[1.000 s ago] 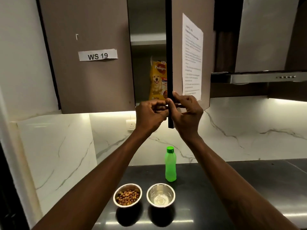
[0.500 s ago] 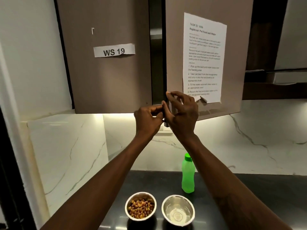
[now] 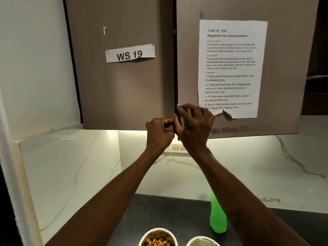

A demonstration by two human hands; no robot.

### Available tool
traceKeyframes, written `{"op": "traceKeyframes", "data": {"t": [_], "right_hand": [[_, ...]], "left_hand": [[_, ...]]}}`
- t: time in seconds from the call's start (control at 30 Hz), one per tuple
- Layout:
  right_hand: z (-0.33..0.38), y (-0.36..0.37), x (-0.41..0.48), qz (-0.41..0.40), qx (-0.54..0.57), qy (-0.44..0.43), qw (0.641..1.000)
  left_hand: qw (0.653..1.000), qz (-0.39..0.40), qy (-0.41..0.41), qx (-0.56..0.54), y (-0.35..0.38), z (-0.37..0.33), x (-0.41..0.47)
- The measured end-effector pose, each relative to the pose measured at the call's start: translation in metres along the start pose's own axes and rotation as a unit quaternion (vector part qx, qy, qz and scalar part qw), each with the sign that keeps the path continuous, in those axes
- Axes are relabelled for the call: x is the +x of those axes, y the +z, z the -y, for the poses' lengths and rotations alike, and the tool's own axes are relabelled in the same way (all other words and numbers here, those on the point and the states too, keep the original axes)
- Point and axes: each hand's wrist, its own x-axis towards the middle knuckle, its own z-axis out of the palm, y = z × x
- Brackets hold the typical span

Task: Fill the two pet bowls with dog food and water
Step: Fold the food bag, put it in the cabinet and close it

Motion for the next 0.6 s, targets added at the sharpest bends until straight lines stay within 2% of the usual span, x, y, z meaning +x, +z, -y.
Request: {"op": "traceKeyframes", "data": {"t": [0.27, 0.47, 0.6], "right_hand": [[-0.014, 0.040, 0.000, 0.008, -0.040, -0.014, 0.999], [-0.039, 0.053, -0.007, 0.061, -0.088, -0.074, 0.992], [-0.053, 0.062, -0.014, 0.105, -0.092, -0.071, 0.988]], "left_hand": [[0.989, -0.085, 0.061, 0.109, 0.015, 0.034, 0.021], [0.967, -0.006, 0.196, 0.164, 0.035, 0.059, 0.046], [0.958, 0.017, 0.236, 0.159, 0.048, 0.065, 0.055]]}}
